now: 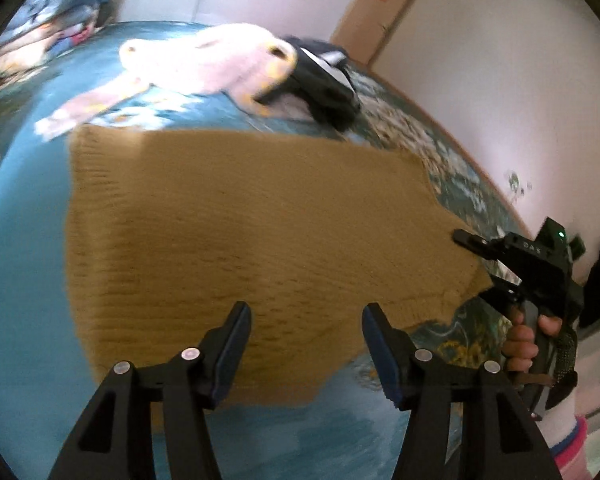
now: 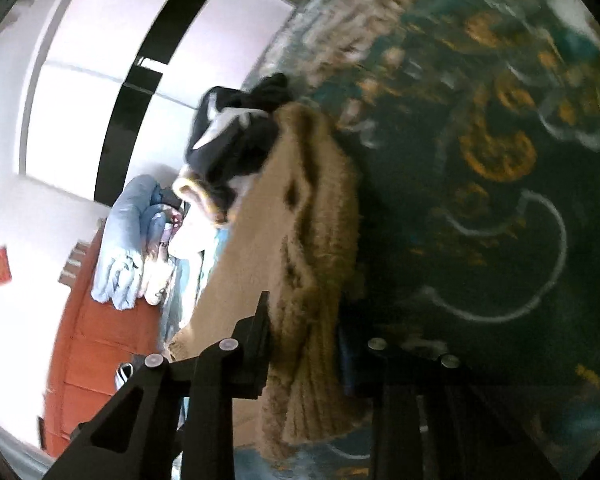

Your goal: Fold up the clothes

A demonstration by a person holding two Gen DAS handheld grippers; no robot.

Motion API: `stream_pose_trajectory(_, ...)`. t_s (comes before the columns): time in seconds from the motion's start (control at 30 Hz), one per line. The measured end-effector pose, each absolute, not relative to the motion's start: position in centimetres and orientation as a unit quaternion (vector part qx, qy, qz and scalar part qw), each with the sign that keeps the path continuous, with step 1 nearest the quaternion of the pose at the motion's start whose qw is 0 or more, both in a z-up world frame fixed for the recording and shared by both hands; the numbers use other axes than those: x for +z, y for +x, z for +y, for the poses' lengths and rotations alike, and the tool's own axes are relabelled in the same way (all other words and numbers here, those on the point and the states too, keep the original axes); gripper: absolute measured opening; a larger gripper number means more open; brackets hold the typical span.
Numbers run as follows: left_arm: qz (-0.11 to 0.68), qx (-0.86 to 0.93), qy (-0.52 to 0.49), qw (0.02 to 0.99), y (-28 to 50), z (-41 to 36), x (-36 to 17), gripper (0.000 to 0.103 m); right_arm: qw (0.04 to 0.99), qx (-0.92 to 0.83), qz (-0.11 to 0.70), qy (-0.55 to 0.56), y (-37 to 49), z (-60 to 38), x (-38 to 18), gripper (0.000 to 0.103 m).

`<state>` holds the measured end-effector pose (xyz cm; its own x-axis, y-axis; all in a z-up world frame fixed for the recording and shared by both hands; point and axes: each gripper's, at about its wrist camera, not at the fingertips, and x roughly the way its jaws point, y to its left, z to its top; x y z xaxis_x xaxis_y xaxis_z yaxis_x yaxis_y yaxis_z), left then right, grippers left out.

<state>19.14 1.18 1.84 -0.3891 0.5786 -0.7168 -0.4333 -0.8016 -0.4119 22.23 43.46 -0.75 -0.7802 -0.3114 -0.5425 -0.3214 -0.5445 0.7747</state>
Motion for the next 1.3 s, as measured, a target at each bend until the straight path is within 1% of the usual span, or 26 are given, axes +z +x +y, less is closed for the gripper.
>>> stream_pose_trajectory(0.2,-0.134,0.84,-0.447,0.279,17.4,-4.6,2.2,0.062,0.003,0.863,0.375,-0.338,19.5,38.5,4.8,0.026)
stream_pose_trajectory(0.3,-0.161,0.842,-0.442,0.264,16.8,-7.3,2.0,0.062,-0.024,0.883,0.321,-0.341,18.2,35.0,6.9,0.026)
stream_pose_trajectory(0.4,-0.186,0.844,-0.437,0.248,16.5,-10.4,1.6,0.062,-0.053,0.902,0.25,-0.349,16.8,30.3,8.9,0.026)
stream_pose_trajectory(0.57,-0.225,0.846,-0.432,0.218,16.0,-14.6,0.7,0.062,-0.146,0.913,0.155,-0.349,16.6,21.9,11.0,0.026)
stream_pose_trajectory(0.67,-0.239,0.846,-0.431,0.204,15.8,-16.5,0.1,0.062,-0.201,0.906,0.094,-0.36,16.9,16.7,11.0,0.026)
stream_pose_trajectory(0.73,-0.248,0.844,-0.433,0.197,15.7,-17.5,-0.4,0.062,-0.217,0.894,0.078,-0.384,16.5,14.2,9.8,0.026)
stream_pose_trajectory(0.83,-0.261,0.838,-0.44,0.19,15.4,-18.2,-1.2,0.062,-0.208,0.87,0.055,-0.444,14.4,11.1,6.1,0.026)
stream_pose_trajectory(0.9,-0.266,0.834,-0.443,0.193,15.4,-18.4,-1.4,0.062,-0.21,0.853,0.056,-0.475,13.6,9.6,3.6,0.026)
stream_pose_trajectory(0.97,-0.263,0.834,-0.444,0.194,15.5,-18.4,-1.6,0.062,-0.206,0.849,0.044,-0.485,13.6,8.7,2.3,0.026)
stream_pose_trajectory(1.1,-0.268,0.831,-0.446,0.197,15.0,-18.2,-1.9,0.062,-0.205,0.853,0.018,-0.479,14.3,7.9,2.6,0.032)
stream_pose_trajectory(1.17,-0.272,0.827,-0.449,0.201,14.6,-17.8,-2.1,0.062,-0.216,0.854,0.02,-0.472,14.8,7.9,3.1,0.035)
stream_pose_trajectory(1.3,-0.269,0.822,-0.453,0.217,14.3,-16.7,-2.1,0.062,-0.265,0.846,0.045,-0.46,16.7,8.5,3.5,0.038)
